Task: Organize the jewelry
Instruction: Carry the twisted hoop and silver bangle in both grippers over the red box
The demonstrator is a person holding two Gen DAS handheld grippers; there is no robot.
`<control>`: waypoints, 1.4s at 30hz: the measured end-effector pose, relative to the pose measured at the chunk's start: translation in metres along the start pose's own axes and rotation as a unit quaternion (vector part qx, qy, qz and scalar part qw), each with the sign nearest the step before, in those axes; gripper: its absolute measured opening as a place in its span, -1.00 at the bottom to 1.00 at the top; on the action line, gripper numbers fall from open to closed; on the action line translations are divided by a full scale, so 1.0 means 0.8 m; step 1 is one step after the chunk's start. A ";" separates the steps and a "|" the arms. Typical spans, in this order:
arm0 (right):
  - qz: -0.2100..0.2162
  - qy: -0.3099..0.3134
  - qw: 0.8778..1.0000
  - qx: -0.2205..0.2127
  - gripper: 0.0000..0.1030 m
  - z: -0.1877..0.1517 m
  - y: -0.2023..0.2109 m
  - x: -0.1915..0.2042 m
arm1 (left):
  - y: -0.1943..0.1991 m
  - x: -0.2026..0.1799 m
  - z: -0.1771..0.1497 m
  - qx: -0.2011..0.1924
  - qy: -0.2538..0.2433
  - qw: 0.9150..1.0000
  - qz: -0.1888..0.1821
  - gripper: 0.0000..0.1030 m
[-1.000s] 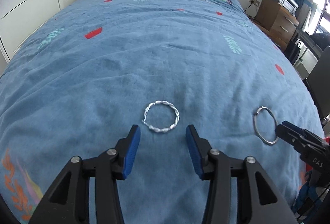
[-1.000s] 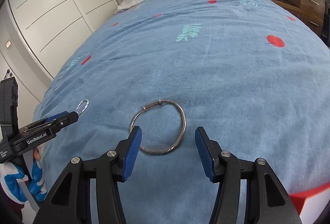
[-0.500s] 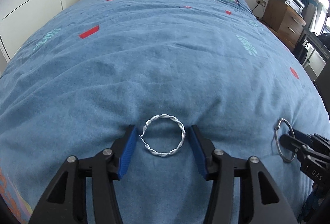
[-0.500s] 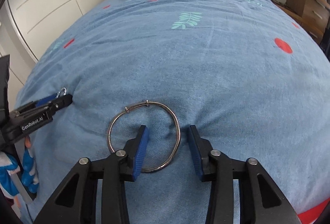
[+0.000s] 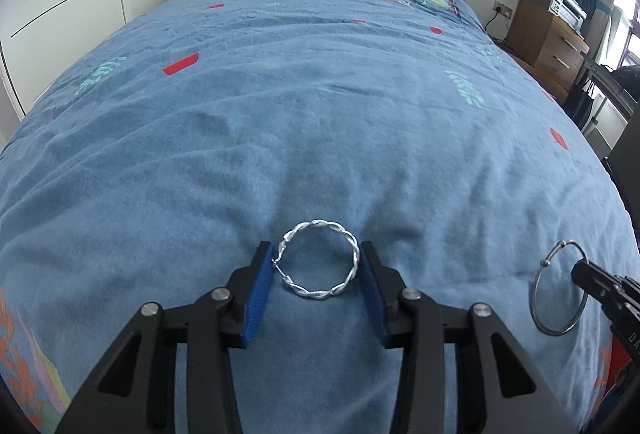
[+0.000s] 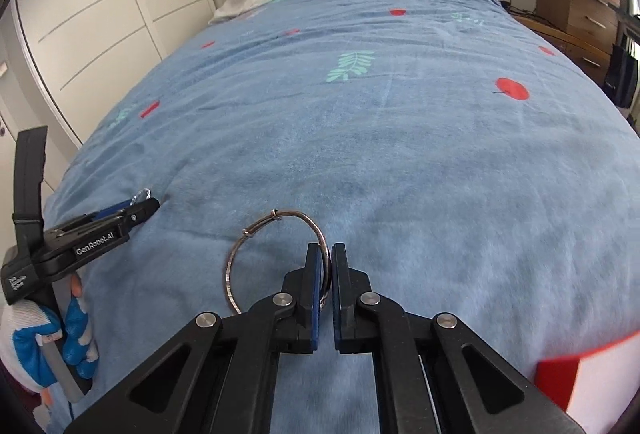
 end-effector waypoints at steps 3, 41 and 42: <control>0.000 -0.006 1.000 -0.010 -0.91 -0.005 0.021 -0.001 | 0.016 -0.009 -0.007 -0.006 -0.010 1.000 -0.003 -0.23; -0.109 -0.039 0.990 -0.079 -0.92 -0.025 0.249 -0.171 | 0.177 -0.366 -0.068 -0.019 -0.135 0.970 -0.201 -0.23; -0.110 -0.041 0.990 -0.076 -0.92 -0.028 0.246 -0.178 | 0.173 -0.374 -0.071 -0.016 -0.137 0.969 -0.204 -0.23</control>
Point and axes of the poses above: each gripper's, at about its wrist camera, not at the fingertips, and y roughly against the way its jaws point, x to its left, z to its top, the point moved 2 cm from there along -y, roughly the way its jaws point, and after that the axes turned 7 degrees about -x, right-handed, at the moved point
